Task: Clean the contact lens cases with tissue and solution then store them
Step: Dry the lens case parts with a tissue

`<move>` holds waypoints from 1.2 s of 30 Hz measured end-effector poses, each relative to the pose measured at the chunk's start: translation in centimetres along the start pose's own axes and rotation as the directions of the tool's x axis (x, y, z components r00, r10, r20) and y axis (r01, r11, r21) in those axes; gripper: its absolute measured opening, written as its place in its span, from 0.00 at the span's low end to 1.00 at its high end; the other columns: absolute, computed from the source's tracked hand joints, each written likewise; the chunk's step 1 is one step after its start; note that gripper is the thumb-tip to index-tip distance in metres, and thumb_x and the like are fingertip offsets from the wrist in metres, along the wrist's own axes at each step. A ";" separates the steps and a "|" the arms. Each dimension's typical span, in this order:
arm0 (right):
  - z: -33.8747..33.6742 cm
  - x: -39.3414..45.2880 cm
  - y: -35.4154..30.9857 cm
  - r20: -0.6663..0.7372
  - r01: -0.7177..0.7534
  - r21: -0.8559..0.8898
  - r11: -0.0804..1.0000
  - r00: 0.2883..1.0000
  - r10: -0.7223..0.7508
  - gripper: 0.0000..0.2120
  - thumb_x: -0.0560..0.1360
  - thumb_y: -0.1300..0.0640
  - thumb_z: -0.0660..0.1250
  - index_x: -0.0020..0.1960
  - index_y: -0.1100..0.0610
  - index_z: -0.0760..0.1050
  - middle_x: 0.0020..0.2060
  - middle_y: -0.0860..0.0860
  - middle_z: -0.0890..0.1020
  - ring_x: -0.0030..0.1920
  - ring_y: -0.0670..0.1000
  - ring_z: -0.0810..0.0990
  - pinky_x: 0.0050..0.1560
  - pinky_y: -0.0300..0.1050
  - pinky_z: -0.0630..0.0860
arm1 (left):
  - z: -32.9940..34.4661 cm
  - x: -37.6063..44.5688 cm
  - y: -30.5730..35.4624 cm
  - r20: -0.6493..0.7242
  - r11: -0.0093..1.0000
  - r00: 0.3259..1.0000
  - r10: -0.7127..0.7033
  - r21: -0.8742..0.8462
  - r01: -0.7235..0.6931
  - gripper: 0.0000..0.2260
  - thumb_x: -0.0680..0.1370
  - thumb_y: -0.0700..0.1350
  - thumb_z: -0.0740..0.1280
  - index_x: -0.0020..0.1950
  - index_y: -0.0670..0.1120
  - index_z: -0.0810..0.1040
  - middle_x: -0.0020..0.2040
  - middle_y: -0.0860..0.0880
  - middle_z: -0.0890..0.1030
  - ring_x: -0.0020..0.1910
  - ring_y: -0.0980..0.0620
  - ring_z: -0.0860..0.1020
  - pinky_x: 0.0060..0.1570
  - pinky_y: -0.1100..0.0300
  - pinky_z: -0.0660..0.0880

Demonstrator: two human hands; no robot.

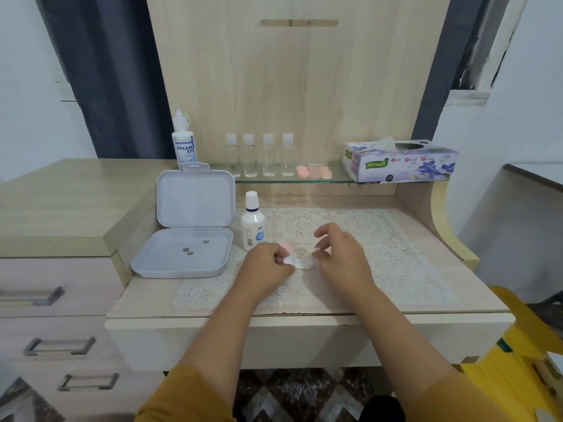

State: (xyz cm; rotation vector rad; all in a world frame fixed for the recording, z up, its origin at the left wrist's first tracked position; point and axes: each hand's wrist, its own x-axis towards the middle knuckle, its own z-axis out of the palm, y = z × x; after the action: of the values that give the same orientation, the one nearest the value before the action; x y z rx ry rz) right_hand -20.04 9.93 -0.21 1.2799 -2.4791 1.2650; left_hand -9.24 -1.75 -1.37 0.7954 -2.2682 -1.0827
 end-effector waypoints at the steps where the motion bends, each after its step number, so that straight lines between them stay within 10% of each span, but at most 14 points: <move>1: 0.1 0.0 -0.1 0.041 0.074 -0.095 0.993 0.997 -0.071 0.12 0.75 0.63 0.62 0.56 0.50 0.71 0.44 0.47 0.78 0.50 0.49 0.73 0.50 0.43 0.70 | 0.0 0.0 0.0 -0.001 1.000 1.000 0.000 0.002 0.000 0.04 0.70 0.40 0.71 0.41 0.48 0.79 0.34 0.53 0.75 0.34 0.56 0.74 0.38 0.61 0.72; 8: 0.4 1.2 -2.1 0.212 0.313 -0.462 0.830 0.948 -0.239 0.18 0.73 0.67 0.59 0.61 0.57 0.68 0.48 0.52 0.81 0.49 0.54 0.76 0.44 0.44 0.63 | 0.2 0.4 -0.1 0.003 1.000 1.000 -0.015 0.018 0.015 0.12 0.72 0.40 0.73 0.54 0.45 0.79 0.36 0.52 0.74 0.38 0.55 0.74 0.45 0.63 0.72; 13: 0.6 1.1 -1.5 0.195 -0.070 -0.041 0.997 0.978 0.076 0.11 0.75 0.66 0.60 0.54 0.54 0.71 0.45 0.50 0.80 0.48 0.51 0.78 0.47 0.46 0.74 | 0.1 0.1 0.0 -0.014 1.000 1.000 -0.008 0.028 0.008 0.07 0.71 0.41 0.73 0.48 0.45 0.79 0.35 0.53 0.74 0.36 0.54 0.73 0.39 0.62 0.69; 20: 0.4 0.0 -0.4 0.103 -0.285 0.488 0.825 0.957 0.270 0.10 0.77 0.65 0.63 0.52 0.50 0.71 0.39 0.50 0.78 0.40 0.46 0.76 0.39 0.34 0.69 | -0.1 -0.1 0.2 -0.020 1.000 1.000 -0.009 0.001 0.009 0.07 0.71 0.40 0.73 0.45 0.47 0.78 0.35 0.52 0.76 0.35 0.55 0.74 0.39 0.61 0.73; 28: -0.4 0.2 -0.2 -0.002 -0.229 0.582 0.780 0.959 0.284 0.12 0.78 0.63 0.64 0.49 0.46 0.70 0.42 0.52 0.79 0.47 0.58 0.82 0.42 0.38 0.72 | -0.1 -0.3 0.4 -0.044 1.000 0.999 0.007 -0.013 -0.007 0.12 0.71 0.40 0.72 0.52 0.47 0.77 0.38 0.52 0.74 0.37 0.56 0.73 0.43 0.61 0.73; 36: -0.4 -0.3 -1.2 0.007 -0.237 0.576 0.782 0.958 0.285 0.09 0.77 0.63 0.65 0.52 0.51 0.73 0.40 0.50 0.77 0.39 0.47 0.77 0.36 0.29 0.71 | -0.3 -1.0 1.0 -0.186 0.992 0.982 0.030 -0.112 -0.052 0.04 0.74 0.40 0.68 0.48 0.45 0.79 0.42 0.51 0.77 0.39 0.55 0.74 0.42 0.65 0.71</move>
State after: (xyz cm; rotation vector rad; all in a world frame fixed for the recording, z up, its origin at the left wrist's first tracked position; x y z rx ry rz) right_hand -19.10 10.05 0.66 0.9384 -2.3564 2.2147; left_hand -8.68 -0.68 -0.56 0.7646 -2.0401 -1.0654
